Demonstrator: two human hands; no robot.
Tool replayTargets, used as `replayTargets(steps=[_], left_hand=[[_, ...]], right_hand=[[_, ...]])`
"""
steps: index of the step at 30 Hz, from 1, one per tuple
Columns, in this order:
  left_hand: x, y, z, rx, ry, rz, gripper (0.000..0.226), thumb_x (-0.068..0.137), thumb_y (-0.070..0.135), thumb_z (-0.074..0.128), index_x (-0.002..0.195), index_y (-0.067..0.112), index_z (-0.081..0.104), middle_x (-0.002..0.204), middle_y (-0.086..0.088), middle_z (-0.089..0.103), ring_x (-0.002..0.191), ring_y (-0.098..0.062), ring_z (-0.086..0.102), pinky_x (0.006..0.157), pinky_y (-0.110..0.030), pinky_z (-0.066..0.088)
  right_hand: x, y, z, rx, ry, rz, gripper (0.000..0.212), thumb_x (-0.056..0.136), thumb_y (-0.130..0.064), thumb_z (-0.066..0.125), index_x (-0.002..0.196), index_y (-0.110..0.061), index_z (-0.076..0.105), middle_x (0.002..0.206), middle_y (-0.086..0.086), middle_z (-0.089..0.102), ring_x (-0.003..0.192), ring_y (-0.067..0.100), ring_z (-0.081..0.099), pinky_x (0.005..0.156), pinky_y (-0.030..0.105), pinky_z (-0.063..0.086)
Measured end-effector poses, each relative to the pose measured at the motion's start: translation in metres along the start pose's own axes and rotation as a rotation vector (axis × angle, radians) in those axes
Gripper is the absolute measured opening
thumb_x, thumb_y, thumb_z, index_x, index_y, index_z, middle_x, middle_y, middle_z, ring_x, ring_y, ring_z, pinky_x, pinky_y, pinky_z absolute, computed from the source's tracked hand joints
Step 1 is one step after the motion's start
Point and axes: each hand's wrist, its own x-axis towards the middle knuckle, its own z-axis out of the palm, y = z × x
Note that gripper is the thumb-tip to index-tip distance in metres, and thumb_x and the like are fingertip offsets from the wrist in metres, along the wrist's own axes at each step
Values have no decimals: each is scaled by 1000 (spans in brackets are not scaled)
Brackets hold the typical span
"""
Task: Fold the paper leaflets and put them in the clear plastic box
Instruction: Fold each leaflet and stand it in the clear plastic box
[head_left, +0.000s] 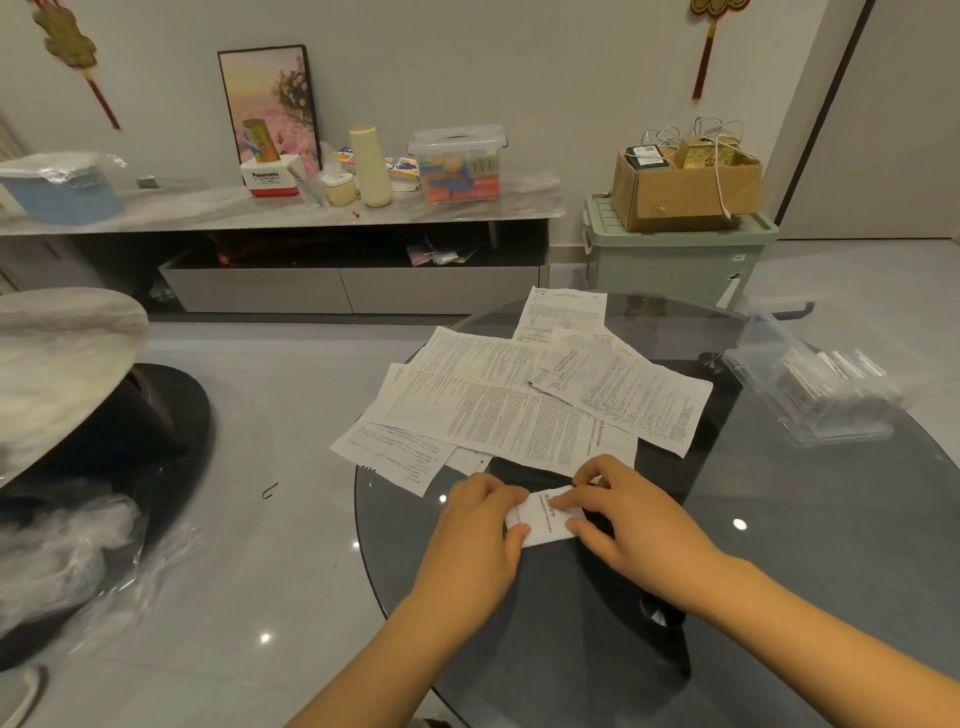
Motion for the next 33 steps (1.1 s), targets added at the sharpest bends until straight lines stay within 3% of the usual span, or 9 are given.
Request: replayTargets(steps=[3, 6, 9, 12, 14, 16, 21, 28, 33], left_hand=[[4, 0, -2, 93, -32, -19, 39, 94, 28, 53, 133, 24, 50, 128, 8, 45, 120, -9, 33, 98, -15, 21], [10, 1, -7, 101, -101, -90, 42, 93, 31, 55, 134, 28, 48, 124, 7, 46, 120, -11, 36, 99, -18, 20], [16, 6, -11, 90, -175, -176, 42, 87, 31, 63, 127, 29, 53, 113, 6, 48, 115, -14, 41, 100, -25, 31], [20, 12, -17, -38, -215, -277, 35, 78, 24, 73, 110, 26, 60, 94, 10, 51, 89, -6, 52, 77, -17, 43], [22, 14, -21, -113, -228, -319, 29, 75, 20, 76, 97, 26, 59, 84, 12, 53, 72, 1, 51, 61, -11, 40], [25, 16, -22, -181, -218, -342, 26, 74, 17, 76, 88, 26, 57, 80, 14, 54, 67, 3, 51, 54, -8, 38], [32, 26, -25, -324, -156, -382, 17, 80, 18, 72, 79, 27, 57, 89, 7, 62, 73, -2, 56, 54, -11, 38], [49, 60, -25, -721, -4, -377, 23, 84, 9, 67, 99, 23, 58, 96, -4, 68, 81, -13, 65, 61, -19, 50], [63, 95, -9, -879, 88, -329, 16, 84, 7, 67, 92, 20, 65, 95, -2, 71, 86, -15, 68, 60, -14, 50]], right_hand=[[1, -1, 2, -30, 2, 6, 34, 95, -37, 47, 128, -34, 54, 120, -10, 46, 104, 6, 45, 86, 15, 39], [1, -3, 2, -40, 6, 12, 34, 95, -38, 47, 129, -35, 54, 118, -10, 48, 105, 7, 45, 86, 16, 39], [0, -4, 1, -40, 14, 16, 35, 95, -39, 47, 130, -37, 51, 118, -11, 48, 106, 6, 44, 87, 16, 38], [-2, -6, -2, -31, 25, 33, 42, 94, -40, 48, 135, -35, 43, 122, -11, 48, 111, 6, 44, 91, 18, 39], [-3, -7, -6, -13, 23, 84, 48, 92, -42, 50, 138, -32, 39, 124, -11, 49, 113, 6, 45, 93, 19, 40], [-4, -6, -9, 40, 11, 157, 48, 89, -44, 55, 134, -31, 43, 120, -12, 52, 107, 4, 47, 91, 20, 42], [-3, -3, -20, 273, -8, 290, 20, 83, -36, 67, 98, -27, 59, 95, -12, 60, 81, 1, 54, 74, 15, 45], [-1, 0, -58, 905, 122, 488, 17, 82, -19, 71, 97, -14, 65, 84, 2, 74, 73, 13, 68, 67, 24, 53], [-11, 11, -74, 992, 188, 508, 9, 84, -19, 69, 90, -13, 70, 89, -3, 73, 74, 14, 69, 61, 20, 53]])
